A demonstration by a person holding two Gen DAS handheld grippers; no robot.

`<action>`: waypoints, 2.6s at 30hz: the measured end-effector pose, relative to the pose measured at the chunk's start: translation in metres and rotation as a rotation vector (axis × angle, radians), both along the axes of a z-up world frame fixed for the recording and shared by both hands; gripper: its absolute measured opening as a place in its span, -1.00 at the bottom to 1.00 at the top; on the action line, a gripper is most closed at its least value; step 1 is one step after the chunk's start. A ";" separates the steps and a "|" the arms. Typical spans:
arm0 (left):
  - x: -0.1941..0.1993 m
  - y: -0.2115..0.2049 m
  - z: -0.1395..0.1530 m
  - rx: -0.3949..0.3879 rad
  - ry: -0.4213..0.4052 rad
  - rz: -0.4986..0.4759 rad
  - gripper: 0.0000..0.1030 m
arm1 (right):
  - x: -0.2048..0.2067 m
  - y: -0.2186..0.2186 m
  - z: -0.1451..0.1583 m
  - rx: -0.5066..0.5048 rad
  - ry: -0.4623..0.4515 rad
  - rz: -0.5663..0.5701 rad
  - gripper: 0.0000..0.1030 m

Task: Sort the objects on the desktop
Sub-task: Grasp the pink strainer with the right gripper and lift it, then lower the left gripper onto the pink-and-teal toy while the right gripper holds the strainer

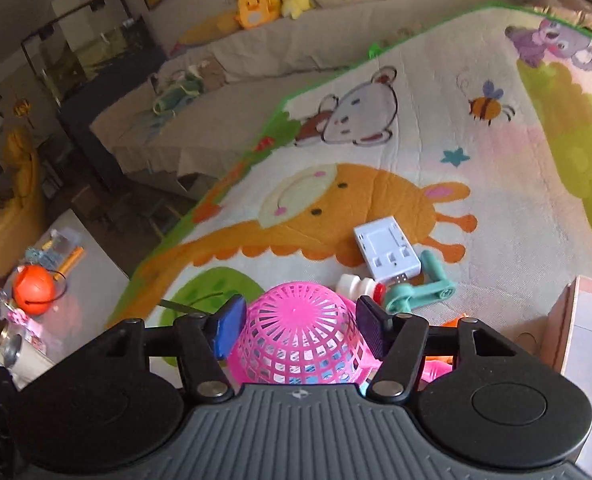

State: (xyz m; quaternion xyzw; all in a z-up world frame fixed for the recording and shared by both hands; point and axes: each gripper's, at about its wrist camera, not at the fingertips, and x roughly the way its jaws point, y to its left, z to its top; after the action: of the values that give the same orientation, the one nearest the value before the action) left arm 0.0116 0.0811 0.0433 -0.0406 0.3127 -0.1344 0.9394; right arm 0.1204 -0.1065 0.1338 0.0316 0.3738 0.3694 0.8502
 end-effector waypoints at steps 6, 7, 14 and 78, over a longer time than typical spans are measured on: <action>-0.009 -0.034 0.012 0.067 -0.141 -0.043 1.00 | -0.072 -0.085 0.030 -0.018 -0.083 -0.108 0.19; -0.006 -0.043 0.012 0.083 -0.158 -0.057 1.00 | -0.085 -0.099 0.025 -0.041 -0.081 -0.128 0.19; 0.024 -0.114 -0.006 0.298 -0.185 -0.183 0.46 | -0.128 -0.156 -0.059 -0.194 -0.009 -0.259 0.20; -0.012 -0.116 -0.019 0.288 -0.037 -0.395 0.99 | -0.152 -0.153 -0.123 -0.288 -0.040 -0.137 0.80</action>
State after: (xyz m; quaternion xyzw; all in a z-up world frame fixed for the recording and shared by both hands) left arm -0.0003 -0.0348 0.0239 0.1582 0.3131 -0.2701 0.8966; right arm -0.0317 -0.2597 0.0110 -0.0726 0.4027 0.2535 0.8765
